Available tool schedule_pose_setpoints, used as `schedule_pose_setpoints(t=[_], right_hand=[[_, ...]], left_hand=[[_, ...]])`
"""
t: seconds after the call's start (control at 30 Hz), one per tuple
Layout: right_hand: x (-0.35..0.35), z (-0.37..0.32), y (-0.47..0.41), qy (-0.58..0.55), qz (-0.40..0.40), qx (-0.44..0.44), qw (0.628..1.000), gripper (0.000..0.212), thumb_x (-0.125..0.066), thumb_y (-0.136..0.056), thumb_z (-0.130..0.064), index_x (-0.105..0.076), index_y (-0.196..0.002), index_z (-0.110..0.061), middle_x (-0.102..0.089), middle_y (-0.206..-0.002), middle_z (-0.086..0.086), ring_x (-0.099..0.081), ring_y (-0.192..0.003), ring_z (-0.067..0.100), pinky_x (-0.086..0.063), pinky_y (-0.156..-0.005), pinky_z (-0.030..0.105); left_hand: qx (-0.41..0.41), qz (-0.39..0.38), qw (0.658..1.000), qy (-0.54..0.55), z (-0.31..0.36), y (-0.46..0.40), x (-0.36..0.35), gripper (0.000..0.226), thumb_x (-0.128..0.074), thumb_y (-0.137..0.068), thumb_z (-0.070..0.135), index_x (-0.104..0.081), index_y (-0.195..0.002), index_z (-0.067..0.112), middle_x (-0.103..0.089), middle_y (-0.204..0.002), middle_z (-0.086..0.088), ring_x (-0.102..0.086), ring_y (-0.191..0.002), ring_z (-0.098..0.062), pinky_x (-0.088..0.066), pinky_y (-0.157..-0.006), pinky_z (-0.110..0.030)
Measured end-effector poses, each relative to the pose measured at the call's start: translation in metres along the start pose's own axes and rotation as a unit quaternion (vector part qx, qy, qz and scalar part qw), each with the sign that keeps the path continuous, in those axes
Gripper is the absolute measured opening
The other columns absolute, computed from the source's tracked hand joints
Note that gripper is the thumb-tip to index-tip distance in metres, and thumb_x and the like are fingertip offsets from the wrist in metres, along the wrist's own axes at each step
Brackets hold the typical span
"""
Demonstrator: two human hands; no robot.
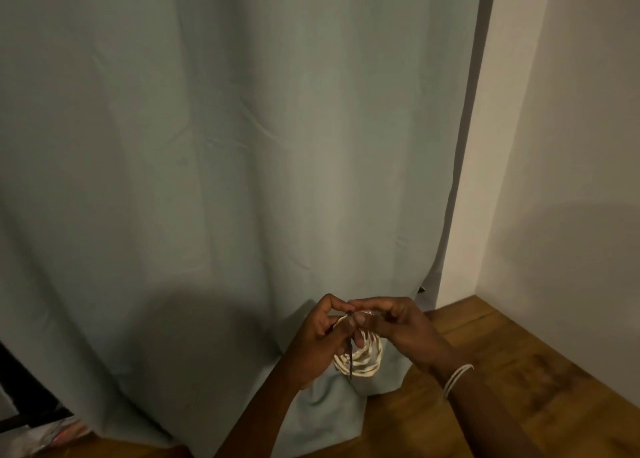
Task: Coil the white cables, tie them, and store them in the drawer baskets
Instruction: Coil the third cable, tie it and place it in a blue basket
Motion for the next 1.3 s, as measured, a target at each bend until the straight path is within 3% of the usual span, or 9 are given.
schedule_pose_setpoints(t=[0.13, 0.27, 0.5, 0.7, 0.8, 0.9, 1.0, 1.17, 1.3], right_hand=[[0.001, 0.004, -0.001, 0.013, 0.011, 0.054, 0.998, 0.037, -0.073, -0.082, -0.008, -0.069, -0.118, -0.003, -0.076, -0.107, 0.012, -0.072, -0.1, 0.029, -0.058, -0.089, 0.036], [0.0, -0.001, -0.002, 0.016, 0.067, 0.102, 0.992, 0.027, -0.075, -0.078, -0.005, -0.077, -0.104, -0.012, -0.078, -0.096, 0.01, -0.075, -0.088, 0.027, -0.06, -0.078, 0.031], [0.004, 0.0, 0.003, 0.015, 0.125, 0.124, 0.984, 0.023, -0.076, -0.077, -0.009, -0.079, -0.099, -0.013, -0.078, -0.097, 0.005, -0.075, -0.091, 0.024, -0.061, -0.08, 0.034], [0.007, 0.005, 0.007, -0.009, 0.126, 0.129, 0.984, 0.03, -0.076, -0.075, -0.002, -0.08, -0.096, -0.023, -0.079, -0.095, 0.006, -0.075, -0.087, 0.024, -0.06, -0.074, 0.029], [0.01, -0.002, 0.009, -0.042, 0.084, 0.098, 0.991, 0.021, -0.072, -0.078, -0.009, -0.08, -0.096, -0.017, -0.078, -0.094, 0.011, -0.075, -0.087, 0.026, -0.06, -0.075, 0.029], [0.021, -0.002, 0.003, -0.135, 0.048, -0.02, 0.99, 0.028, -0.058, -0.089, -0.022, -0.078, -0.091, -0.002, -0.075, -0.086, 0.016, -0.072, -0.077, 0.025, -0.057, -0.068, 0.029], [0.026, 0.0, -0.005, -0.145, -0.01, -0.072, 0.987, 0.024, -0.067, -0.087, -0.022, -0.073, -0.095, 0.0, -0.071, -0.089, 0.017, -0.065, -0.08, 0.026, -0.056, -0.071, 0.031], [0.033, 0.005, -0.009, -0.132, -0.139, -0.118, 0.974, 0.022, -0.06, -0.089, -0.001, -0.072, -0.108, -0.002, -0.073, -0.099, 0.017, -0.069, -0.082, 0.022, -0.058, -0.074, 0.027], [0.038, 0.009, -0.014, -0.133, -0.18, -0.136, 0.965, 0.026, -0.063, -0.09, 0.001, -0.067, -0.115, 0.001, -0.071, -0.108, 0.018, -0.071, -0.093, 0.023, -0.058, -0.087, 0.031]], left_hand=[[-0.01, 0.01, 1.0, 0.005, 0.004, -0.002, 0.006, 0.018, -0.064, -0.09, 0.026, -0.056, -0.101, 0.014, -0.069, -0.079, -0.022, -0.062, -0.072, -0.031, -0.049, -0.06, -0.03], [-0.037, 0.016, 0.999, 0.007, 0.011, -0.007, 0.008, 0.006, -0.058, -0.095, 0.013, -0.055, -0.1, 0.011, -0.068, -0.078, -0.025, -0.064, -0.07, -0.03, -0.051, -0.06, -0.03], [-0.077, -0.009, 0.989, -0.128, 0.022, -0.013, 0.01, 0.01, -0.064, -0.091, 0.006, -0.06, -0.098, 0.011, -0.074, -0.09, -0.015, -0.072, -0.078, -0.023, -0.057, -0.073, -0.035], [-0.072, -0.037, 0.985, -0.15, 0.033, -0.016, 0.012, 0.022, -0.071, -0.083, -0.003, -0.067, -0.092, 0.016, -0.075, -0.091, -0.018, -0.074, -0.08, -0.03, -0.059, -0.077, -0.037], [-0.078, -0.037, 0.985, -0.148, 0.037, -0.014, 0.012, 0.026, -0.073, -0.08, -0.005, -0.069, -0.09, 0.019, -0.076, -0.089, -0.013, -0.075, -0.077, -0.028, -0.06, -0.075, -0.035], [-0.096, -0.048, 0.976, -0.187, 0.042, -0.01, 0.006, 0.028, -0.074, -0.081, 0.002, -0.071, -0.089, 0.029, -0.076, -0.091, -0.012, -0.075, -0.079, -0.028, -0.061, -0.077, -0.04], [-0.14, -0.096, 0.947, -0.274, 0.053, -0.006, -0.006, 0.014, -0.074, -0.083, 0.009, -0.071, -0.095, 0.014, -0.075, -0.091, -0.008, -0.074, -0.082, -0.02, -0.06, -0.076, -0.041], [-0.29, -0.124, 0.84, -0.441, 0.07, -0.001, -0.021, 0.018, -0.068, -0.088, 0.019, -0.067, -0.103, 0.008, -0.071, -0.093, -0.003, -0.062, -0.084, -0.003, -0.039, -0.076, -0.003], [-0.3, -0.105, 0.823, -0.47, 0.061, 0.003, -0.023, 0.022, -0.061, -0.093, 0.023, -0.066, -0.111, 0.01, -0.071, -0.1, -0.003, -0.066, -0.086, -0.008, -0.042, -0.077, -0.006]])
Point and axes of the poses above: each hand's wrist, its own y-axis away from the middle knuckle, its own x-axis out of the back of the hand, z = x × y, the point moved 3 cm from there along -y, towards the middle knuckle
